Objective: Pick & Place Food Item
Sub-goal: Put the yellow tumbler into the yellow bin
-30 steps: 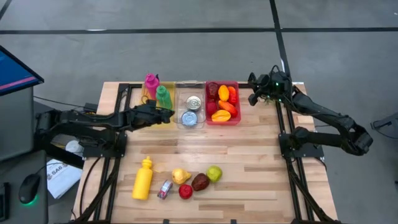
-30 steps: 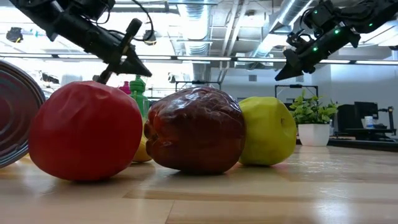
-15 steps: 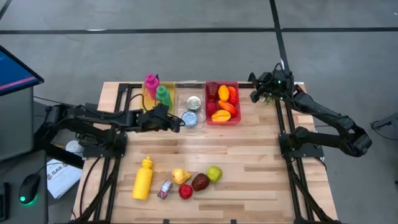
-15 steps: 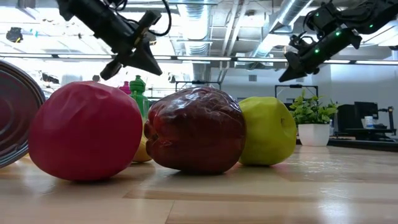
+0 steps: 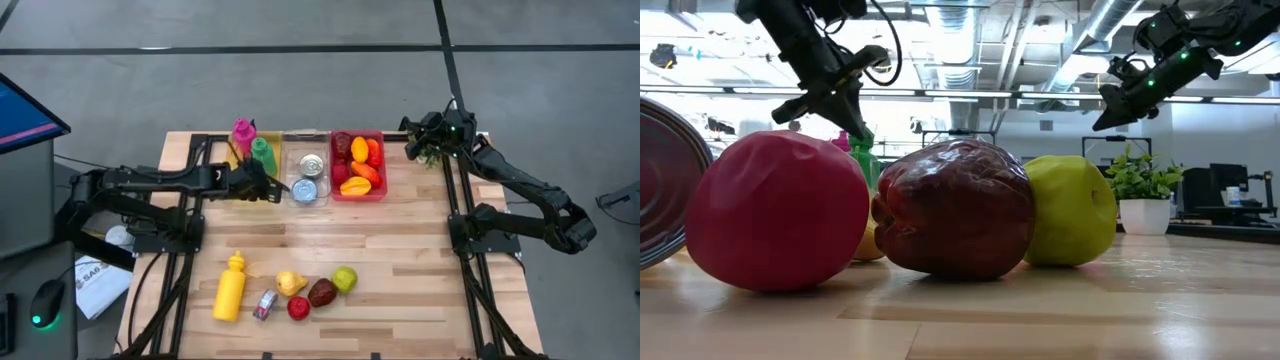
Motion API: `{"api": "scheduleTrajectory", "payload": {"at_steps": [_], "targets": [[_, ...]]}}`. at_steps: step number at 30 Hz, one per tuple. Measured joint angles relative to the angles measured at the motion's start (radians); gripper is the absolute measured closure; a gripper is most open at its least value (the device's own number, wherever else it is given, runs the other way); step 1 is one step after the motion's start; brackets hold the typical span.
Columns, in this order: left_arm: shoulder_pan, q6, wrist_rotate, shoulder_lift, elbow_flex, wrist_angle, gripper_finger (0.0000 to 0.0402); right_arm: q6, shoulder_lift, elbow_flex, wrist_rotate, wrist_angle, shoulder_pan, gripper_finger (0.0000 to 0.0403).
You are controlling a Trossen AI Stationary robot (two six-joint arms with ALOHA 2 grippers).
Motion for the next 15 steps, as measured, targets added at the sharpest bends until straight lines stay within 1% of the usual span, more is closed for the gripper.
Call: {"api": "scheduleTrajectory", "payload": {"at_steps": [2, 6, 10, 15], "targets": [[0.019, 0.001, 0.031, 0.002, 0.0, -0.007, 0.0401, 0.0, 0.0, 0.0, 0.0, 0.0, -0.001, 0.04], [0.044, 0.023, 0.033, 0.002, 0.0, -0.008, 0.0401, -0.006, 0.0, 0.0, 0.001, 0.013, -0.001, 0.04], [0.048, -0.047, 0.034, 0.002, 0.0, 0.025, 0.0402, -0.026, 0.001, 0.0, 0.002, 0.056, -0.001, 0.04], [0.011, -0.105, 0.03, 0.008, 0.0, 0.101, 0.0401, -0.026, 0.001, 0.0, 0.001, 0.151, 0.004, 0.04]]}}
